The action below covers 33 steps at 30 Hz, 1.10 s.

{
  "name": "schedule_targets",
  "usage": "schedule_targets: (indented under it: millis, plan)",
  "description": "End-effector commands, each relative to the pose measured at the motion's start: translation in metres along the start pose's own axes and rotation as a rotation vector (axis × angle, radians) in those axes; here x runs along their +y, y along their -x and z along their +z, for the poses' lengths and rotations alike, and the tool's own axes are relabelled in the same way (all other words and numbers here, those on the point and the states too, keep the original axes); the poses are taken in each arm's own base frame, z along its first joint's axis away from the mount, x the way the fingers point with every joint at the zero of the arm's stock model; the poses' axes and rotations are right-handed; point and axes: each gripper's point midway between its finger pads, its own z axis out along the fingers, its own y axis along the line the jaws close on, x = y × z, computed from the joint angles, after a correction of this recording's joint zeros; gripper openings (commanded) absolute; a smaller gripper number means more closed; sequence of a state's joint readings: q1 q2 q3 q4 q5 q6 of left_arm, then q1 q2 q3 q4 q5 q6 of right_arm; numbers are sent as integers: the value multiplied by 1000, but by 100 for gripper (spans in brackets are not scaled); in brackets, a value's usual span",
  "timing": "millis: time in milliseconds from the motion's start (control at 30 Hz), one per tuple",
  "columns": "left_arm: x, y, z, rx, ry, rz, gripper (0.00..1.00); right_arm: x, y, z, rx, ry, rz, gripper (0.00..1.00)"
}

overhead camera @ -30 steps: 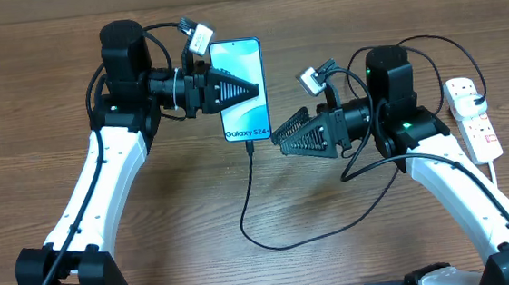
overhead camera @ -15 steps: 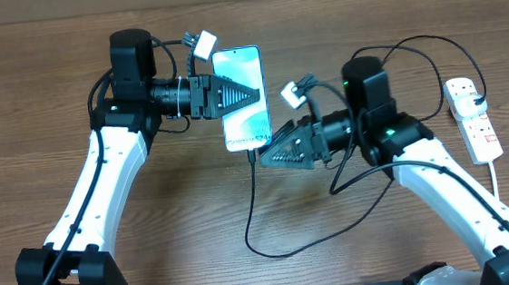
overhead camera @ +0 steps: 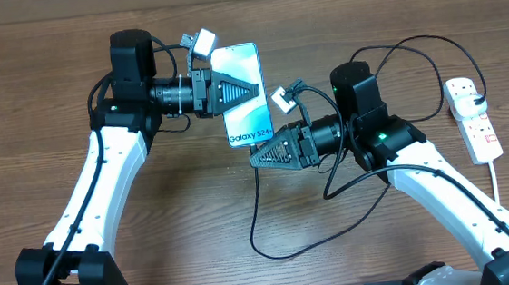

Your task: Plug charger to phone and switch on socket

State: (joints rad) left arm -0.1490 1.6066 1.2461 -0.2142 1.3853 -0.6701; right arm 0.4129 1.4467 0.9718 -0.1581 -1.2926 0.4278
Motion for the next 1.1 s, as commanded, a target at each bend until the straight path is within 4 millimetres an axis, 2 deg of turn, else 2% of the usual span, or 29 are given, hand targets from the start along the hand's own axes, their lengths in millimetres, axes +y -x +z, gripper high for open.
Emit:
schedule_targets:
  millis: [0,167,300,600,1067]
  plan:
    - [-8,1,-2,3,-14,-16,4,-6,0,1,-7,-17,22,20]
    - [-9,1,-2,5,-15,-16,4,-6,1,1,-8,-19,22,17]
    - [-9,0,-2,6,-17,-15,4,-6,1,1,-9,-19,20,4]
    - [-12,-3,-2,24,-38,-9,4,0,14,0,-42,-9,26,4]
    - [-21,-12,4,73,-83,50,4,-8,22,-1,-86,-58,83,4]
